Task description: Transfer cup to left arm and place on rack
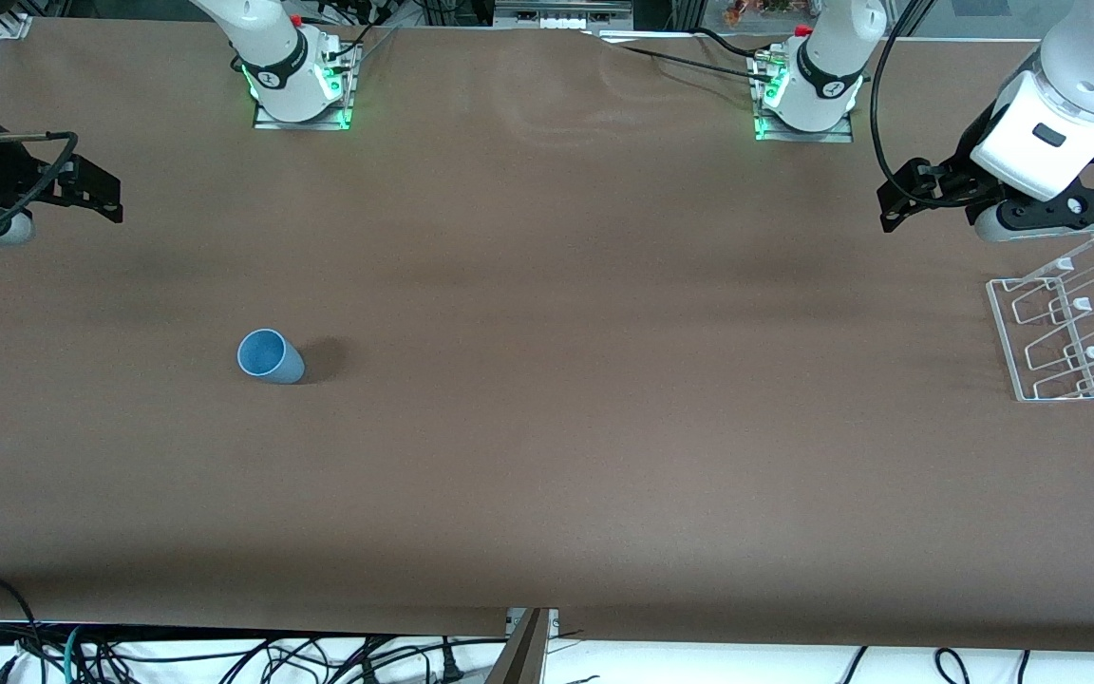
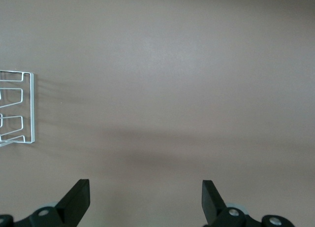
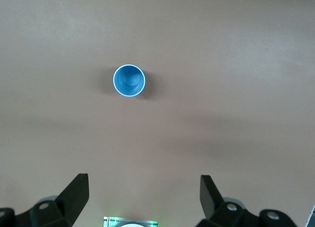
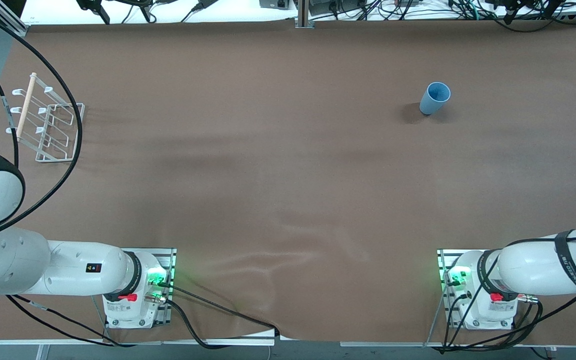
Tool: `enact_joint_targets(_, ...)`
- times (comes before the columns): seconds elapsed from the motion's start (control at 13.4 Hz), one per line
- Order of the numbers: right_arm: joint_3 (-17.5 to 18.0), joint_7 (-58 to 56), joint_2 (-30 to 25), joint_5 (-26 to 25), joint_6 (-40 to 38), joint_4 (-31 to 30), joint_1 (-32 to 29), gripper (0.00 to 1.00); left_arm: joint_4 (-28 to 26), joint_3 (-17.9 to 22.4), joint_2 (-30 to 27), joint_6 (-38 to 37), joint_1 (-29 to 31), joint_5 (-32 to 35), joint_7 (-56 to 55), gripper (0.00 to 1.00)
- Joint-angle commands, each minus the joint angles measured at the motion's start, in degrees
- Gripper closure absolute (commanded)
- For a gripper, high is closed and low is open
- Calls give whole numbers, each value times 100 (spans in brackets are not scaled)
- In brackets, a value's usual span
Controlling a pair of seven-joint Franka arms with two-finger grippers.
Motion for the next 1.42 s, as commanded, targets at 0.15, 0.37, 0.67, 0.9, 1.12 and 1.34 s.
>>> enact_joint_targets(0.15, 59, 24, 7, -31, -26, 68, -40, 0, 92, 1, 16, 7, 64, -25, -42, 0)
enact_joint_targets(0.37, 60, 16, 7, -48, -17, 68, -39, 0, 92, -17, 16, -36, 20, -8, -51, 0)
enact_joint_targets(0.67, 60, -11, 7, -40, -8, 68, -39, 0, 92, -8, 16, -19, 20, -8, -51, 0)
enact_joint_targets(0.9, 60, -11, 7, -40, -17, 68, -39, 0, 83, -86, -10, -106, 2, -17, -164, 0)
enact_joint_targets(1.12, 60, -11, 7, -40, -8, 68, -48, 0, 83, -175, -2, -273, 2, -8, -999, 0)
enact_joint_targets(1.34, 60, -28, 86, -66, -8, 77, -48, 0, 83, -175, 69, -142, -24, 351, -939, 0)
